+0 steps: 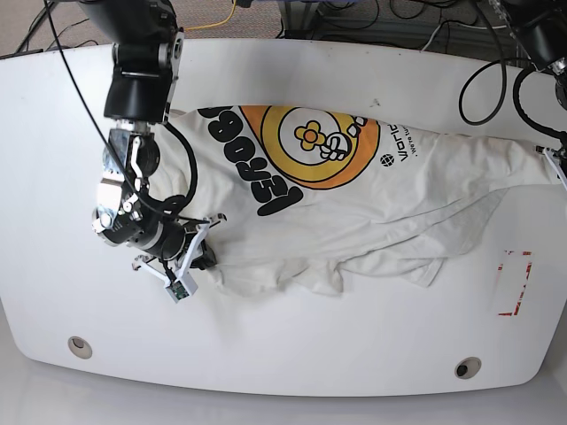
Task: Layout the t-shirt on the table in an organized manner, then fold the t-shirt properly
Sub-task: 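Pull the grasped edge with the right gripper away from the left gripper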
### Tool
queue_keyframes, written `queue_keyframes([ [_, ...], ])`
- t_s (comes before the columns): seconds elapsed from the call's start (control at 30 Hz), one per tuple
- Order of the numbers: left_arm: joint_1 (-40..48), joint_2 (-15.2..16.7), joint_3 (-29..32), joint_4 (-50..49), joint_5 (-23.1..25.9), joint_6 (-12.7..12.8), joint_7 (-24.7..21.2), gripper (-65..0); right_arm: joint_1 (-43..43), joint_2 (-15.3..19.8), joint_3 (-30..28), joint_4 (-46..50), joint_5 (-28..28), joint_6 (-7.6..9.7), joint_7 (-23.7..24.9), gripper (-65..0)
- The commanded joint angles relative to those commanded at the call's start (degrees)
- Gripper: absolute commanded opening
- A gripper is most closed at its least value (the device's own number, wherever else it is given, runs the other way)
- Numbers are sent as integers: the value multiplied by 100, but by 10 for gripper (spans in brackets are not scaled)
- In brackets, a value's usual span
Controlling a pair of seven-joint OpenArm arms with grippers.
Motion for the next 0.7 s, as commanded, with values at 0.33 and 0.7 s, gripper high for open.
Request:
queue_keyframes([
  [0.33,-633,229,0,721,9,0,-229,-644,-1108,202,0,1301,0,66,176,-650],
  [0.7,-1846,334,510,1002,0,0,-264,-644,-747,466,545,1547,-9,66,264,-650],
])
